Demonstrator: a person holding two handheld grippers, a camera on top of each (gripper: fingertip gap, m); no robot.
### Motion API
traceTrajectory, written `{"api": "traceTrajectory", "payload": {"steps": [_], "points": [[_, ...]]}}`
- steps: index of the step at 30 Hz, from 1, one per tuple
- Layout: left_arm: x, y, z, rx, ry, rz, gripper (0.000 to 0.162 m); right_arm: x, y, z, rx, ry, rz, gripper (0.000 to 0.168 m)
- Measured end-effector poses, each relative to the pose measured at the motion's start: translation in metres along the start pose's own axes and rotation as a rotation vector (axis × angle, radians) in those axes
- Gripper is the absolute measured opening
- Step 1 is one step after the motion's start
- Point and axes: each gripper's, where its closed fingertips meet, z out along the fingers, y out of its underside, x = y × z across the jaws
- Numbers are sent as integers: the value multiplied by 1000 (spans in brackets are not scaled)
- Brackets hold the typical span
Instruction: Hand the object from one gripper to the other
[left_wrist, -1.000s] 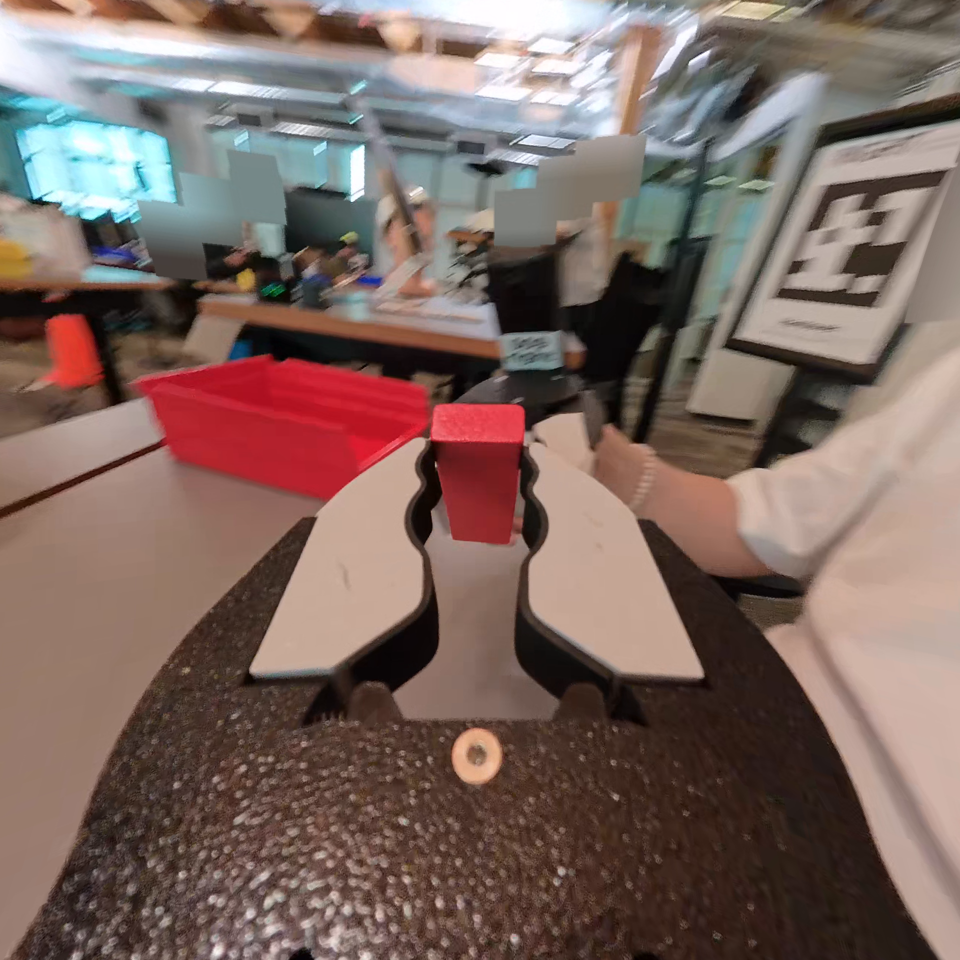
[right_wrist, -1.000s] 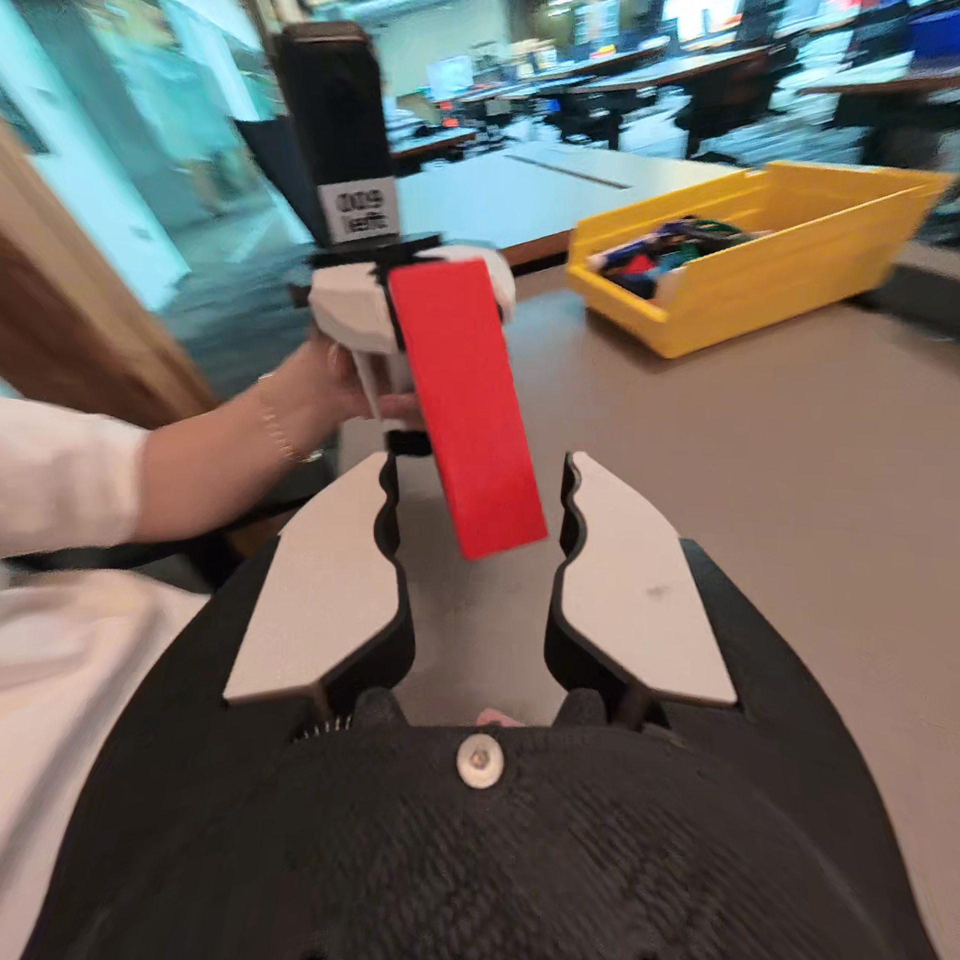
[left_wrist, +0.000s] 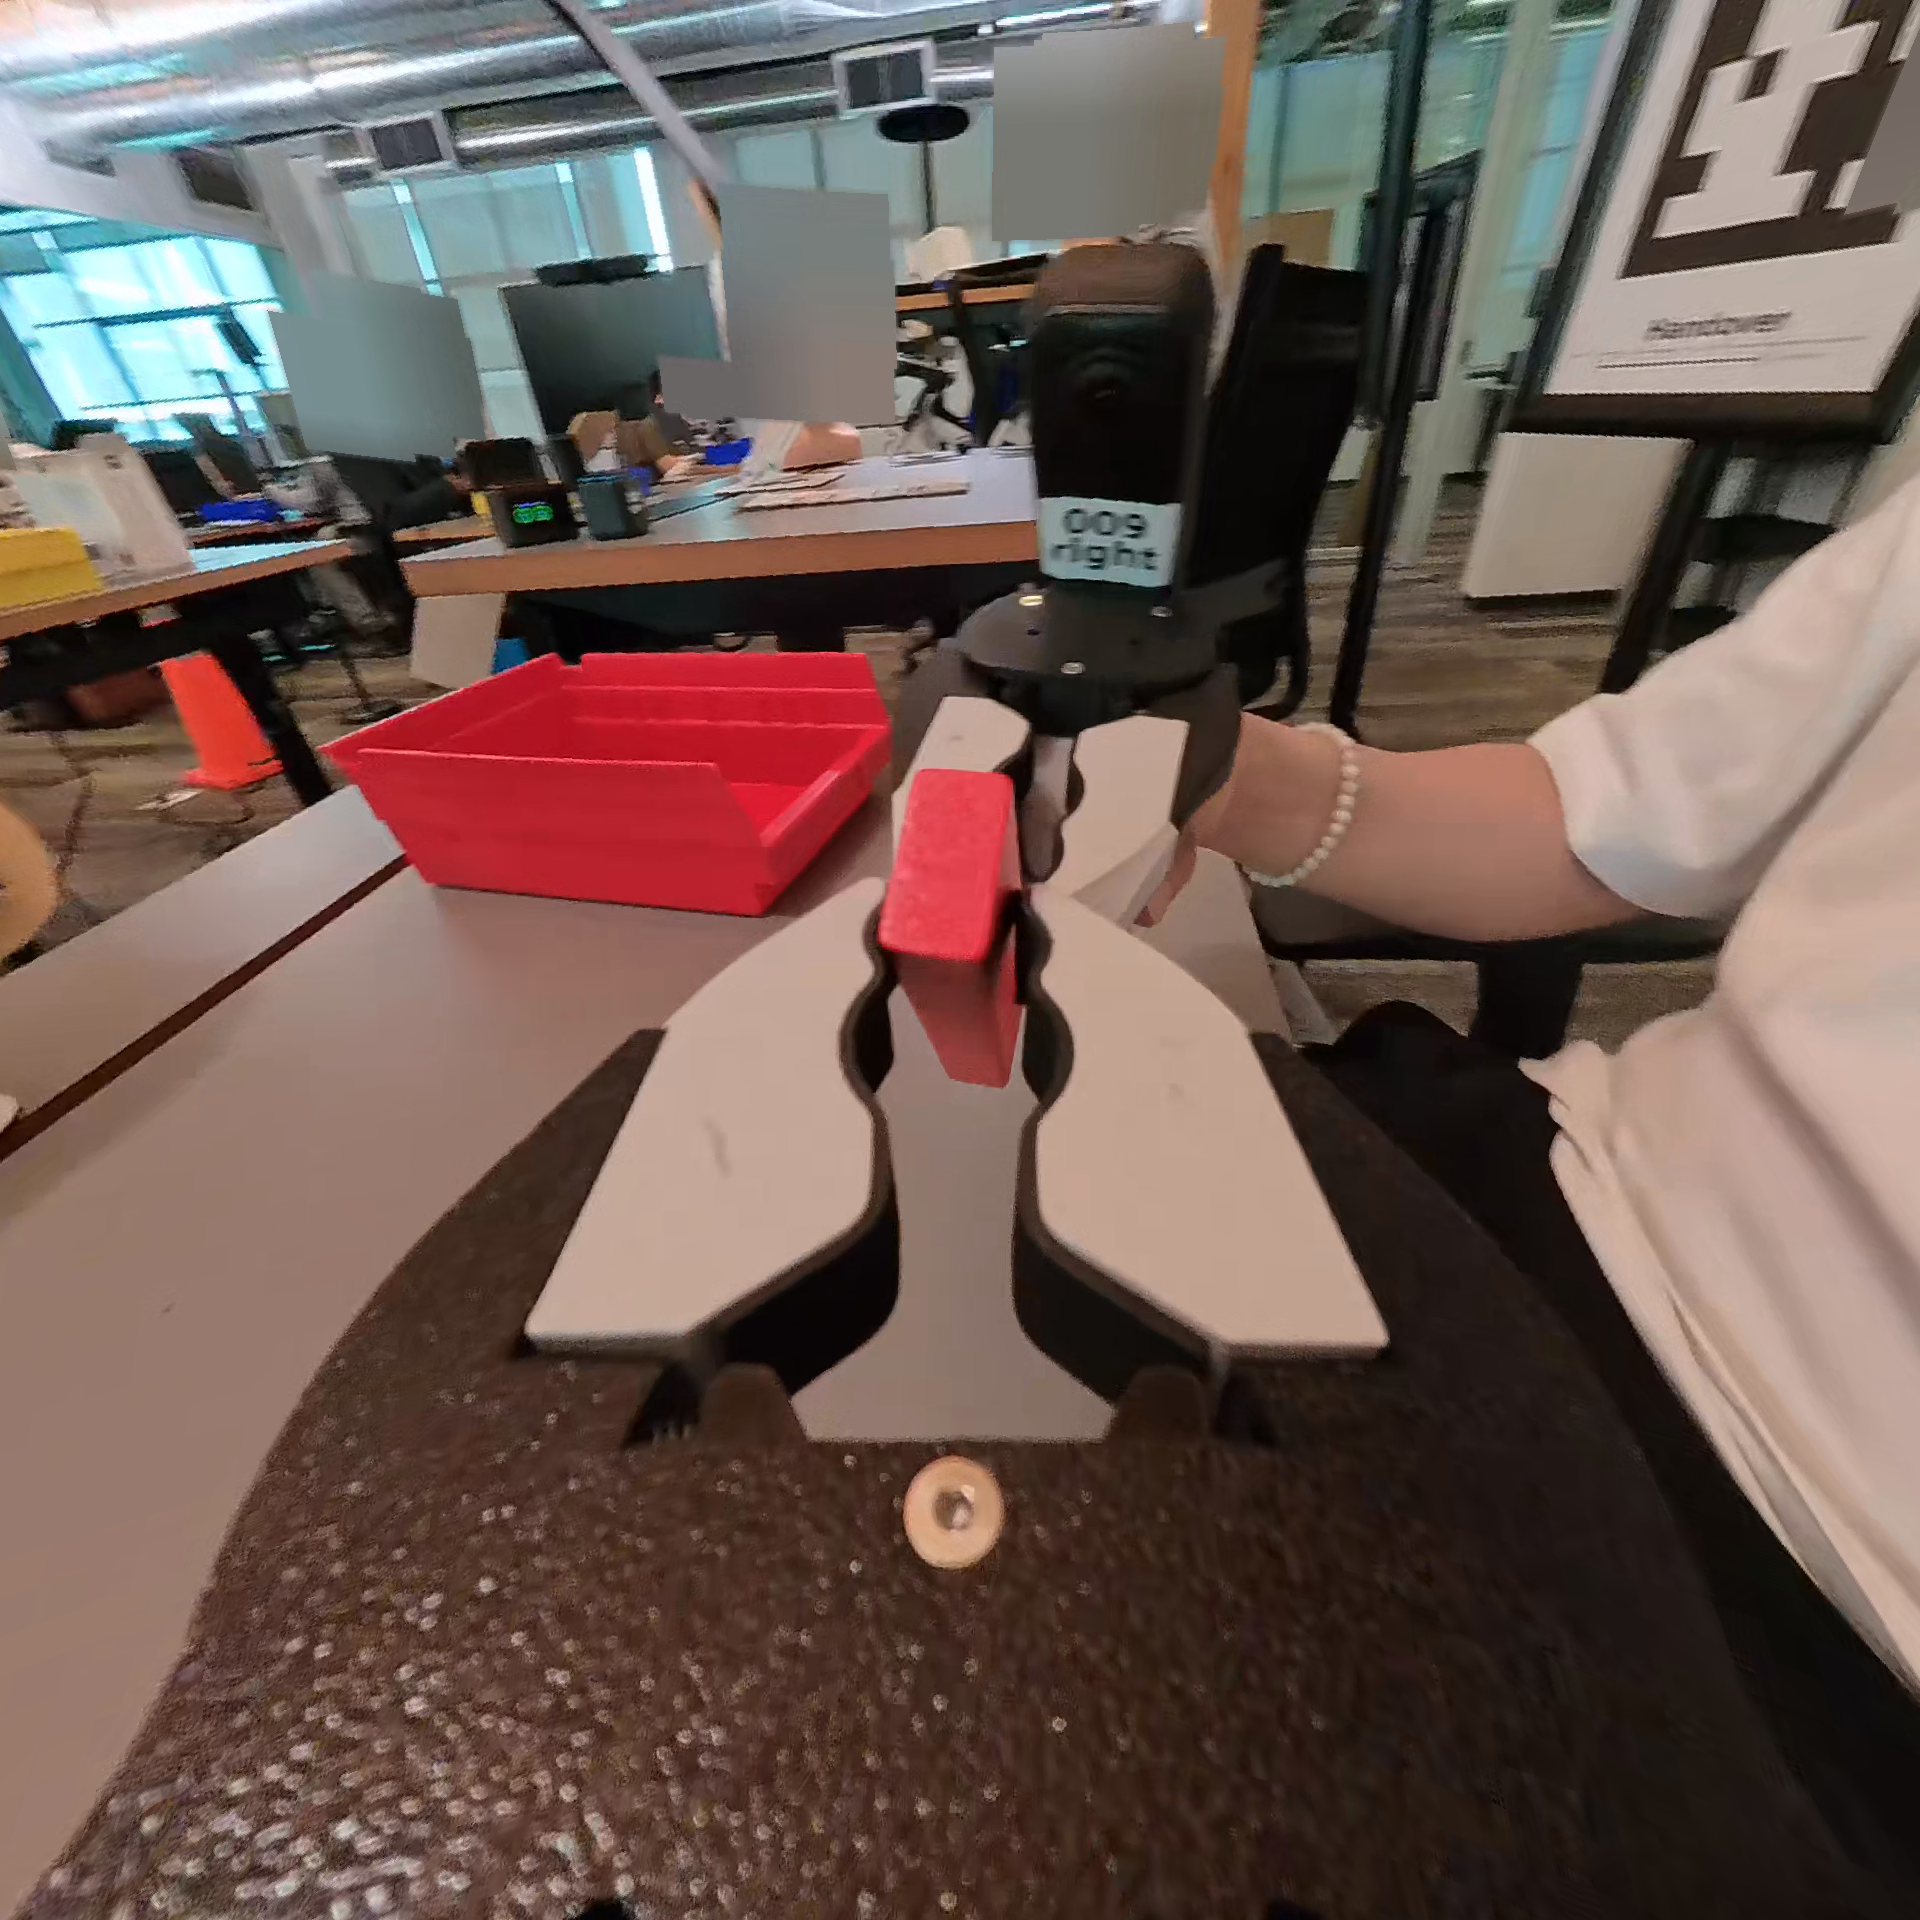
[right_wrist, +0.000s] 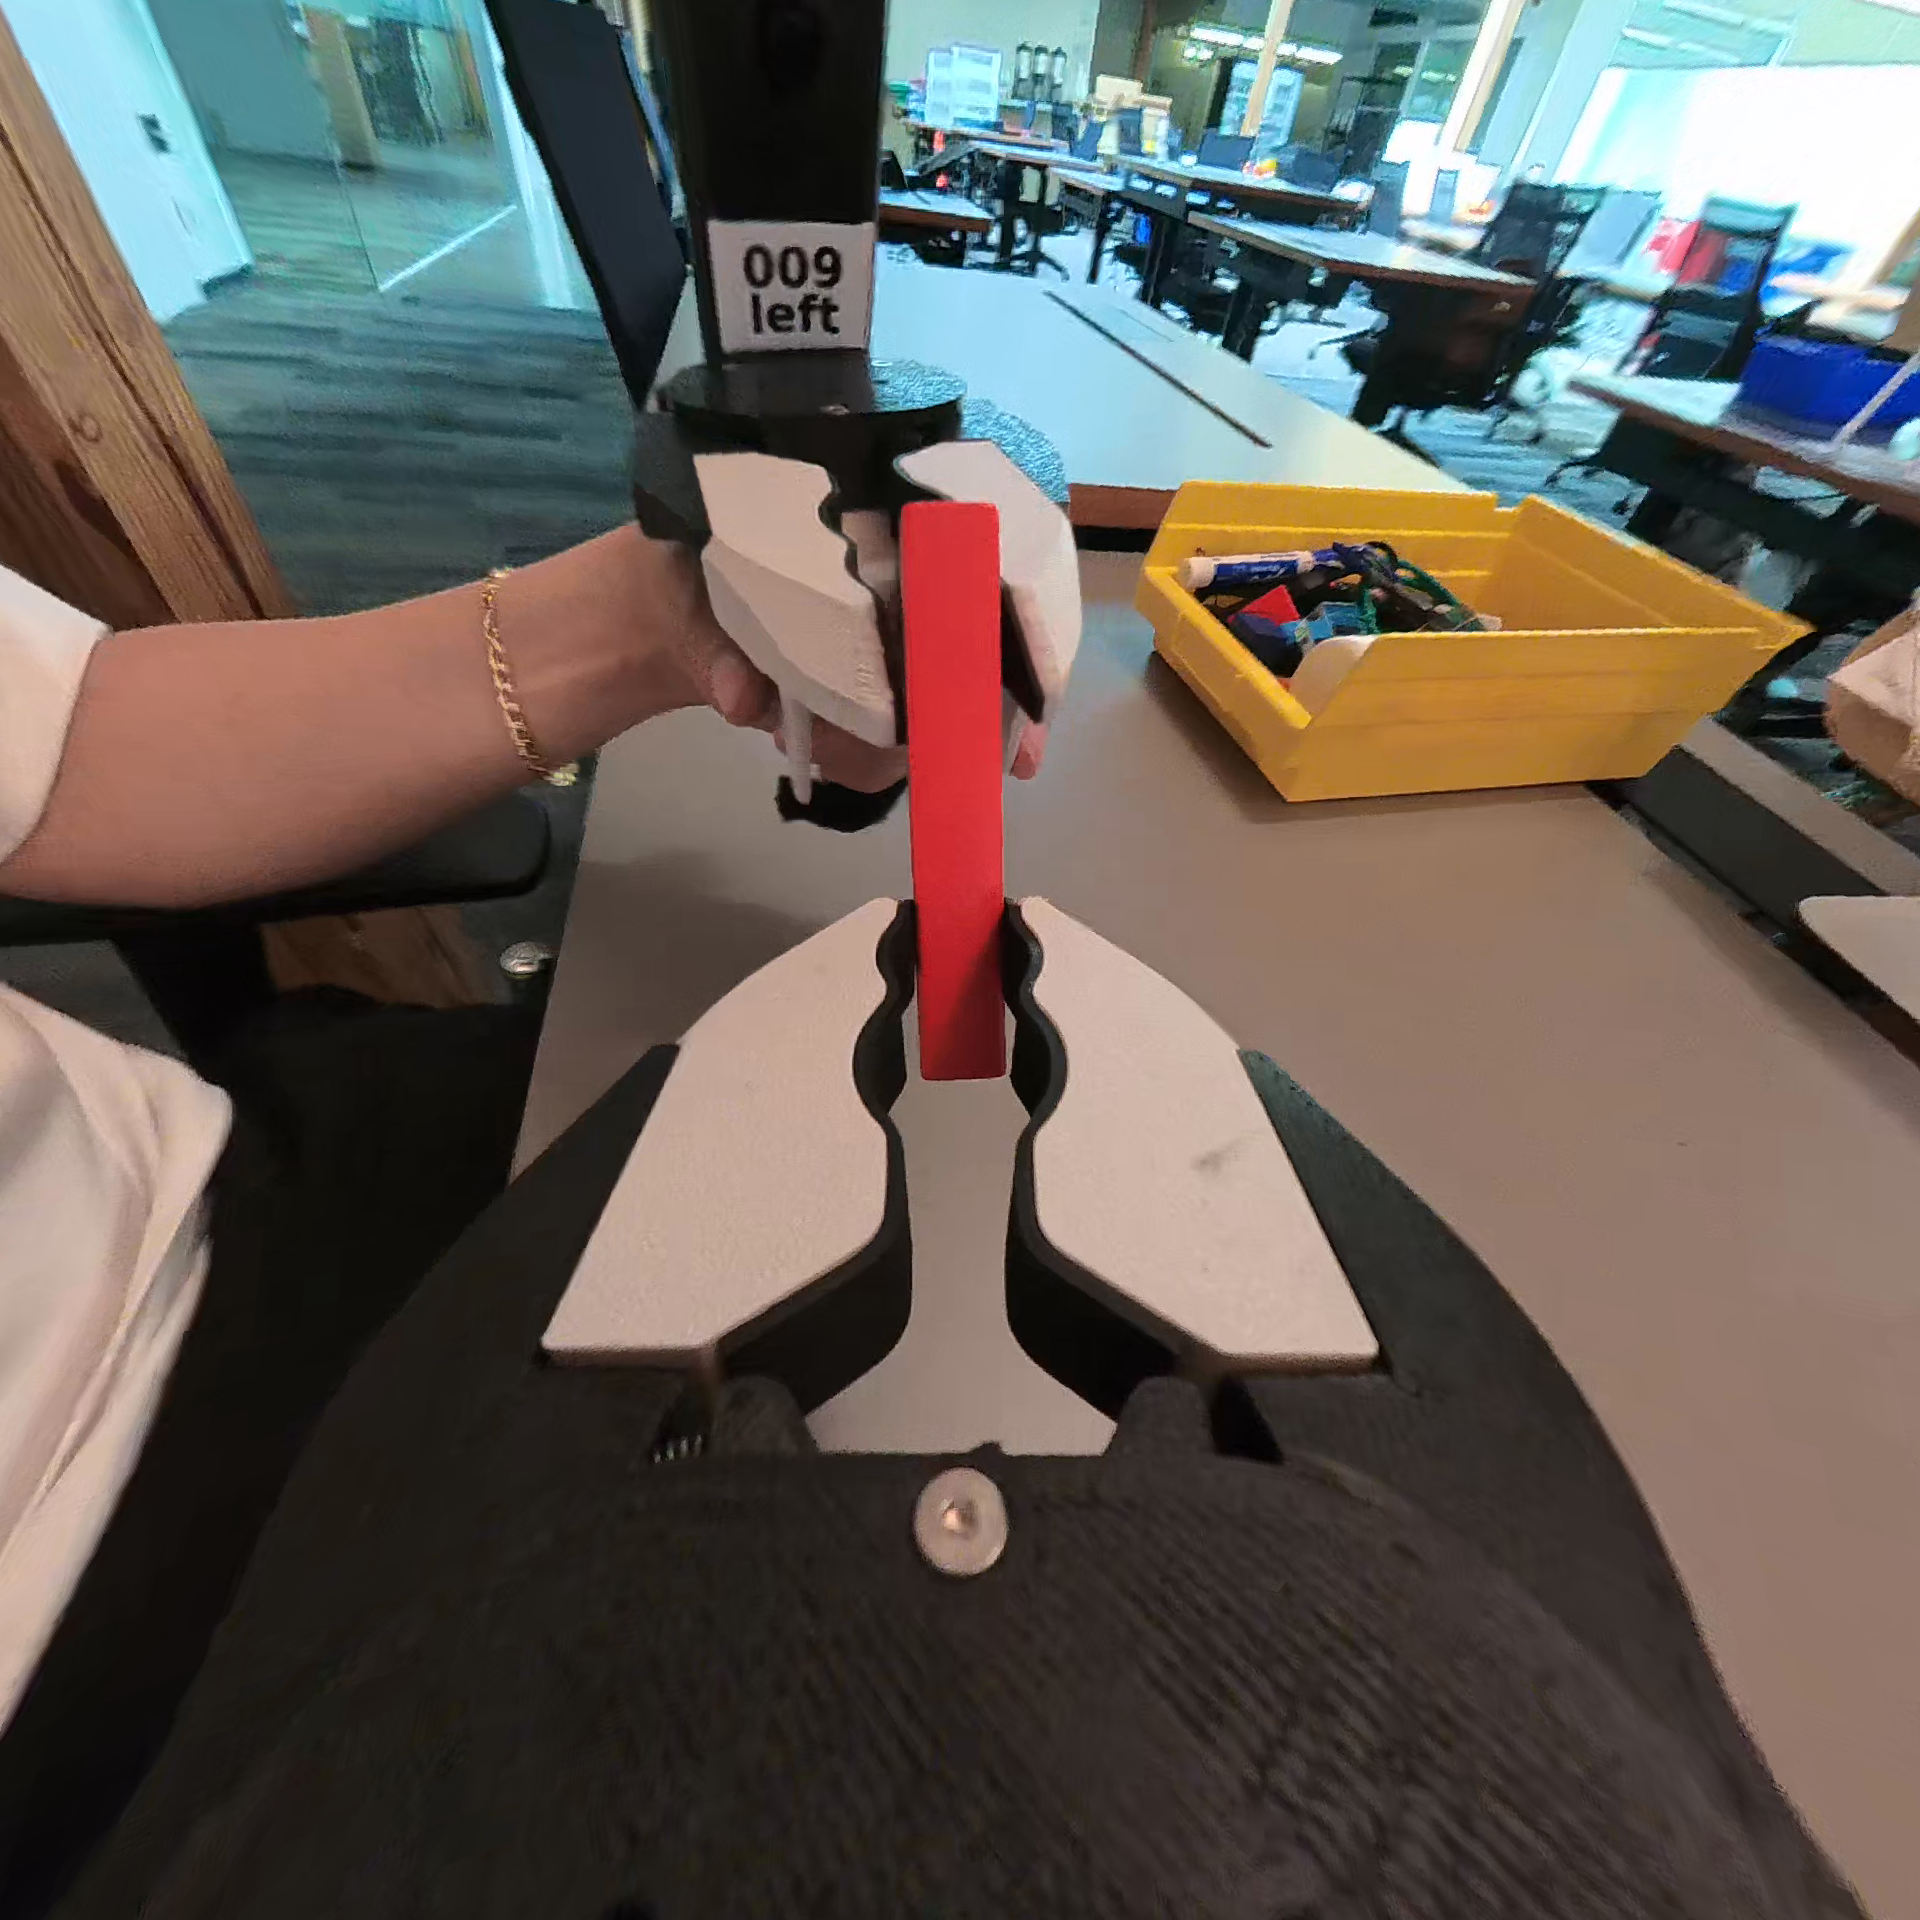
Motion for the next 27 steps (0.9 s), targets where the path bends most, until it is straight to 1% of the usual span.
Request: {"api": "traceTrajectory", "payload": {"steps": [4, 5, 7, 8, 10, 13, 15, 16, 18, 20, 22, 23, 24, 25, 27], "points": [[18, -1, -1, 67, 146, -7, 16, -18, -1, -4, 76, -187, 185, 17], [21, -4, -2, 98, 176, -2, 16, -22, -4, -7, 115, -248, 261, 20], [30, -12, -7, 180, 233, 21, 16, -25, -12, -13, 189, -383, 469, 39], [33, -17, -11, 226, 254, 38, 16, -27, -14, -16, 208, -459, 578, 44], [37, -26, -16, 301, 277, 65, 16, -33, -17, -21, 244, -616, 734, 45], [41, -29, -18, 346, 282, 132, 16, -35, -18, -16, 284, -703, 880, 47], [43, -26, -16, 328, 272, 174, 16, -42, -22, -14, 289, -784, 973, 42], [43, -25, -15, 325, 266, 193, 17, -45, -23, -13, 287, -814, 994, 44], [43, -26, -15, 339, 260, 208, 17, -46, -24, -9, 296, -799, 971, 37], [35, -25, -16, 335, 217, 204, 17, -36, -28, -9, 344, -746, 943, 35], [29, -21, -15, 301, 179, 172, 20, -28, -28, -10, 356, -692, 909, 35], [24, -21, -15, 295, 150, 148, 29, -23, -27, -10, 359, -646, 882, 35], [18, -24, -15, 304, 112, 127, 44, -17, -27, -10, 358, -593, 862, 35], [13, -27, -17, 317, 73, 111, 52, -10, -28, -13, 367, -543, 843, 35], [0, -29, -21, 321, -8, 94, 62, 14, -36, -29, 407, -392, 779, 35]]}}
